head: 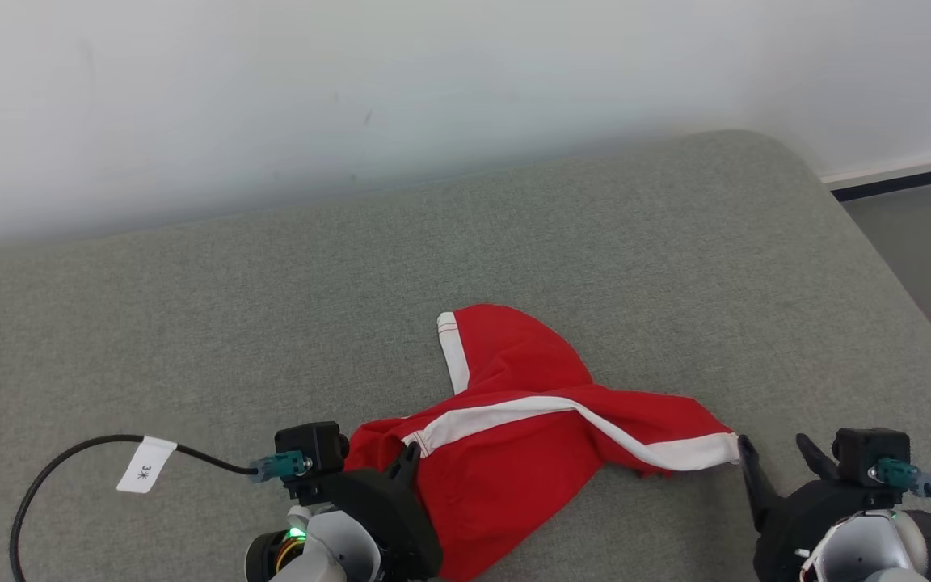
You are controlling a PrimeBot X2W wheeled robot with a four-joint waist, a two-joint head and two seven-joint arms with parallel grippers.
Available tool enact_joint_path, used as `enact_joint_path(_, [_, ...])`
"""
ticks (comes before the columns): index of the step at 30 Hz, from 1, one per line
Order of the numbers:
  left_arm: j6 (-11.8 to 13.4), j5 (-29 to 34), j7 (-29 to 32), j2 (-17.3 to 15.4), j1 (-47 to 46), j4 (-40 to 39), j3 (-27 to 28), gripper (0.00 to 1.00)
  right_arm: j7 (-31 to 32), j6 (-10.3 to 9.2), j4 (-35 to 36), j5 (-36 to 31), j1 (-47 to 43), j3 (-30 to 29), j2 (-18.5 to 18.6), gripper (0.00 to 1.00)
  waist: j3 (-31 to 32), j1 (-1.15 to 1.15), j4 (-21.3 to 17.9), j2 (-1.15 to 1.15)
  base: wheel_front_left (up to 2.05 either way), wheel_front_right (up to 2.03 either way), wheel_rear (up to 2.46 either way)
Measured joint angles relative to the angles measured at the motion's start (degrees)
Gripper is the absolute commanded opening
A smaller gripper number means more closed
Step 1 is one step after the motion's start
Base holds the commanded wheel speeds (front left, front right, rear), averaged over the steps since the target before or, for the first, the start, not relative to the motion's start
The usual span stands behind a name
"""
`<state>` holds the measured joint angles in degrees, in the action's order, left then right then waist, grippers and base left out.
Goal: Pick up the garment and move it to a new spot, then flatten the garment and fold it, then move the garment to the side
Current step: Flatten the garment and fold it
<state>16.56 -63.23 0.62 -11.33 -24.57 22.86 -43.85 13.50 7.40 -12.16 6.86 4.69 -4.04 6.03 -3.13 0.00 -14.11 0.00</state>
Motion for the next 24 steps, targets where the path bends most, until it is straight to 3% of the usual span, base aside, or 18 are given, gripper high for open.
enact_joint_path(6, [-0.6,0.2,0.1,0.5,-0.4,0.1,-0.5,0.0,4.4,-0.01,-3.5,-1.6,1.3,-5.6,-0.7,1.0,-1.1,0.0,1.5,0.0,0.0,0.0,0.0])
enact_joint_path(13, [-0.9,0.3,0.2,0.4,-1.4,0.5,-0.5,0.0,4.6,0.0,-7.2,-1.3,3.1,-4.4,-1.7,0.98,-2.0,0.0,2.2,0.0,0.0,0.0,0.0])
enact_joint_path(15, [-1.0,0.3,0.2,0.4,-1.4,0.5,-0.5,0.0,4.7,0.01,-8.1,-1.7,3.8,-4.5,-1.7,0.85,-2.1,0.0,2.4,0.0,0.0,0.0,0.0])
enact_joint_path(22, [-1.5,0.3,0.4,0.5,-1.5,0.7,-0.8,0.0,5.2,0.01,-12.5,-2.7,6.2,-4.5,-1.9,0.68,-2.3,0.0,3.2,0.0,0.0,0.0,0.0])
enact_joint_path(24, [-1.5,0.4,0.4,0.6,-1.5,0.7,-0.9,0.0,5.2,0.01,-13.5,-3.0,6.7,-4.7,-2.0,0.55,-2.4,0.0,3.5,0.0,0.0,0.0,0.0])
